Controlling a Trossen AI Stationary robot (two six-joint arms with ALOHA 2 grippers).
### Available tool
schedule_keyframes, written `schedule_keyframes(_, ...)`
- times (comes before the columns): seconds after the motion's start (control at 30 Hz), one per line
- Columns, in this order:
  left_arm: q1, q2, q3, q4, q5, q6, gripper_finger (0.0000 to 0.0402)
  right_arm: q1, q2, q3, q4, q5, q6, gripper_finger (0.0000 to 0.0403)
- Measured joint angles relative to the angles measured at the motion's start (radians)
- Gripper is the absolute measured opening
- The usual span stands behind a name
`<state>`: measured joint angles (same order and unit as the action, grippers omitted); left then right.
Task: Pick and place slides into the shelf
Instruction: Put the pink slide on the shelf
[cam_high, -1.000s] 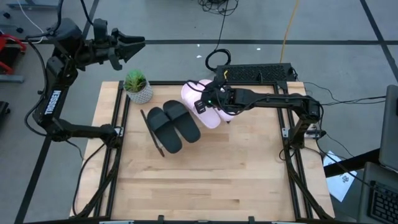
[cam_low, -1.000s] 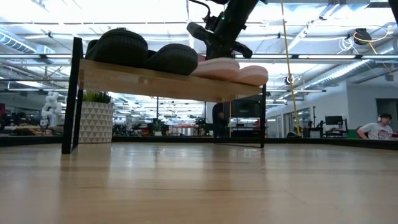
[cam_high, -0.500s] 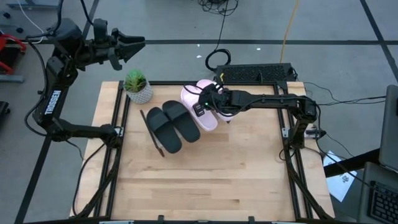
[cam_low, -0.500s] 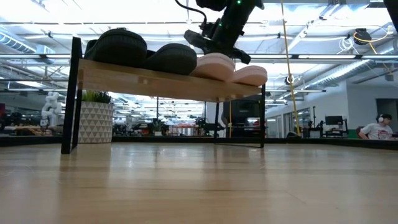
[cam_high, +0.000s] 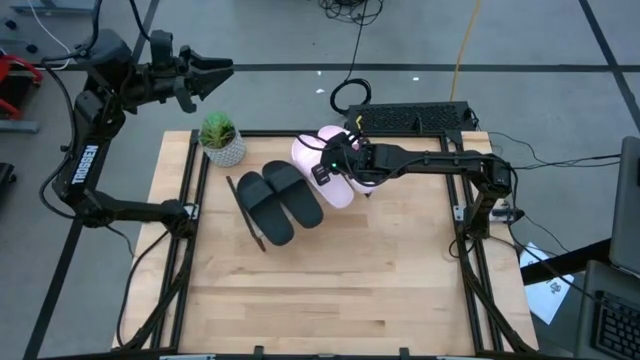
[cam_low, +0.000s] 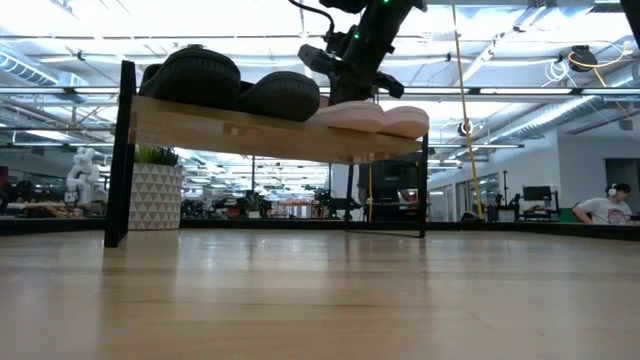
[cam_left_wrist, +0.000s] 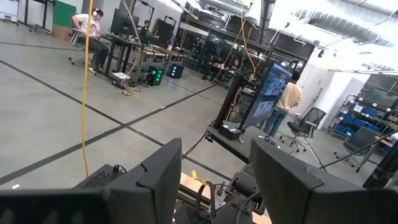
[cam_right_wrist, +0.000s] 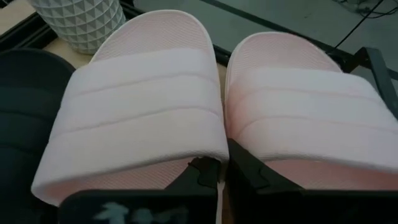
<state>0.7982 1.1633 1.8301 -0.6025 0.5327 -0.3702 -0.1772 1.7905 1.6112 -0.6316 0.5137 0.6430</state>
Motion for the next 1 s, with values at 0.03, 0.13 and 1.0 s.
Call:
schedule_keyframes(0.03, 0.0, 0.0, 0.0, 0.0, 0.0, 0.0, 0.0191, 0.0, 0.0, 0.0, -0.001, -0.012, 0.0, 0.0)
schedule_keyframes(0.13, 0.0, 0.0, 0.0, 0.0, 0.0, 0.0, 0.0191, 0.0, 0.001, 0.0, -0.002, -0.029, 0.0, 0.0)
schedule_keyframes(1.0, 0.0, 0.0, 0.0, 0.0, 0.0, 0.0, 0.0191, 0.0, 0.006, 0.001, 0.019, -0.141, -0.061, 0.0115)
